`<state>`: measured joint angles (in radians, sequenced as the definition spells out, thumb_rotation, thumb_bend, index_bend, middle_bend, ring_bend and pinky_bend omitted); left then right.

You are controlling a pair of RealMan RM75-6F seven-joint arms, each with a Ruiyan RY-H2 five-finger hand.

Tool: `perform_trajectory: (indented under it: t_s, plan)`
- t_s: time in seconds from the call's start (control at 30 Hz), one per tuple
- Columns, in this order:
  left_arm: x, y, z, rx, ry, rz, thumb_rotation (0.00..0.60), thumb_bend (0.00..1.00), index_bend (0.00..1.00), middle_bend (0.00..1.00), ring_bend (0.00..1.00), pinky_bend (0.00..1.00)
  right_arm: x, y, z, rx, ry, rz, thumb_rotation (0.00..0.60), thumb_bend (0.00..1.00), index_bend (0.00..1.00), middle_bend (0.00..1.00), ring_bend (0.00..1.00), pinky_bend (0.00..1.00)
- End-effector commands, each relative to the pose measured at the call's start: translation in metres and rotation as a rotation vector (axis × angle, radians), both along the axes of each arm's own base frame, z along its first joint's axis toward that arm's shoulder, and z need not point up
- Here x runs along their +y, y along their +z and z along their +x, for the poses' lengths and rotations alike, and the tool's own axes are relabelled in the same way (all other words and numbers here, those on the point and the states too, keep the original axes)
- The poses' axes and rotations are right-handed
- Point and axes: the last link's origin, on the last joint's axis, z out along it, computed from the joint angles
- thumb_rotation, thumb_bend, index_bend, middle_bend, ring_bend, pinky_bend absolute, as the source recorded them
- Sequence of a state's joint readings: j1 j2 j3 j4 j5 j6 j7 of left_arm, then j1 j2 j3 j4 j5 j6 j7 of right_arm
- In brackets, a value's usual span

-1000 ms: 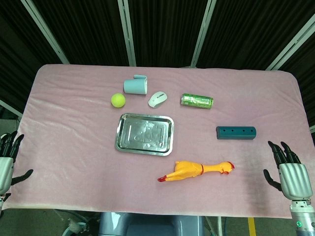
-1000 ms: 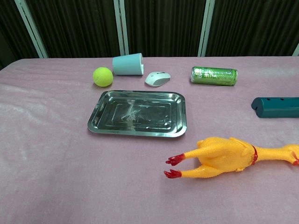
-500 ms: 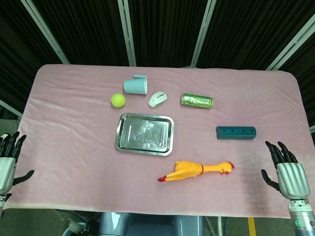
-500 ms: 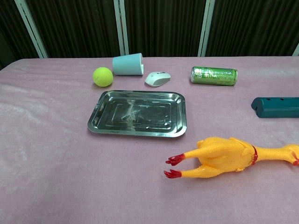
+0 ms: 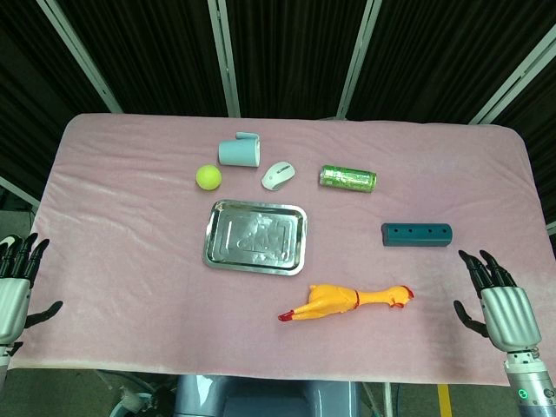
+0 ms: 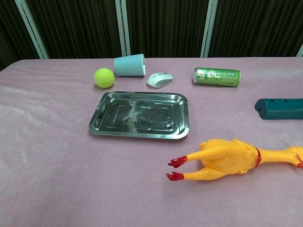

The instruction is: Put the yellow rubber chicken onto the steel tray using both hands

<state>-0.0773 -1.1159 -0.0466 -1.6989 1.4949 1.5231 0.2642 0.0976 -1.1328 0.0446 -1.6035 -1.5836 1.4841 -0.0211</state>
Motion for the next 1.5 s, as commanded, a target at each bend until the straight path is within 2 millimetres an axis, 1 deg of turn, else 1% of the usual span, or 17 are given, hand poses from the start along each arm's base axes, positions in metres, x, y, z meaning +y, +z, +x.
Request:
perform_trajectory:
  t_s: [0.03,0.1,0.3,0.4,0.5,0.67,0.9,1.3,1.43,1.5]
  plan:
    - [0.0,0.0,0.0,0.0,-0.001,-0.002,0.6,0.0,0.0,0.0,0.0,0.02,-0.002,-0.001,0.002,-0.004,0.012,0.005,0.6,0.37,0.04,0.17,0.07,0.21]
    - [0.0,-0.001,0.001,-0.001,-0.001,-0.006,0.6,0.0,0.0,0.0,0.0,0.02,-0.005,-0.003,0.004,-0.002,0.026,0.016,0.6,0.37,0.05,0.17,0.07,0.21]
    - [0.002,-0.001,0.003,0.0,-0.008,-0.009,0.6,0.0,0.0,0.0,0.0,0.02,-0.019,-0.017,0.013,0.02,0.07,0.104,0.6,0.37,0.07,0.17,0.07,0.21]
    - [0.003,-0.001,0.003,-0.001,-0.004,-0.013,0.6,0.0,0.0,0.0,0.0,0.02,-0.031,-0.03,0.015,0.028,0.078,0.169,0.6,0.37,0.1,0.17,0.07,0.21]
    - [0.004,-0.001,0.002,0.001,0.001,-0.016,0.6,0.0,0.0,0.0,0.0,0.02,-0.043,-0.047,0.017,0.038,0.094,0.233,0.6,0.37,0.14,0.17,0.07,0.21]
    - [0.007,0.001,0.001,0.007,0.011,-0.008,0.6,0.0,0.0,0.0,0.0,0.02,-0.051,-0.069,0.02,0.049,0.116,0.313,0.6,0.37,0.21,0.17,0.1,0.22]
    - [0.013,0.003,-0.001,0.01,0.027,-0.011,0.6,0.0,0.0,0.0,0.0,0.02,-0.054,-0.091,0.019,0.063,0.121,0.392,0.6,0.37,0.26,0.18,0.11,0.22]
    - [0.018,0.007,-0.001,0.01,0.026,-0.01,0.6,0.0,0.0,0.0,0.0,0.02,-0.05,-0.109,0.019,0.063,0.126,0.45,0.6,0.37,0.3,0.21,0.13,0.23]
    - [0.018,0.007,-0.001,0.008,0.027,-0.011,0.6,0.0,0.0,0.0,0.0,0.02,-0.051,-0.116,0.019,0.067,0.126,0.466,0.6,0.37,0.3,0.23,0.16,0.25]
    - [0.018,0.007,-0.001,0.006,0.029,-0.013,0.6,0.0,0.0,0.0,0.0,0.02,-0.053,-0.119,0.019,0.069,0.125,0.471,0.6,0.37,0.31,0.25,0.18,0.28]
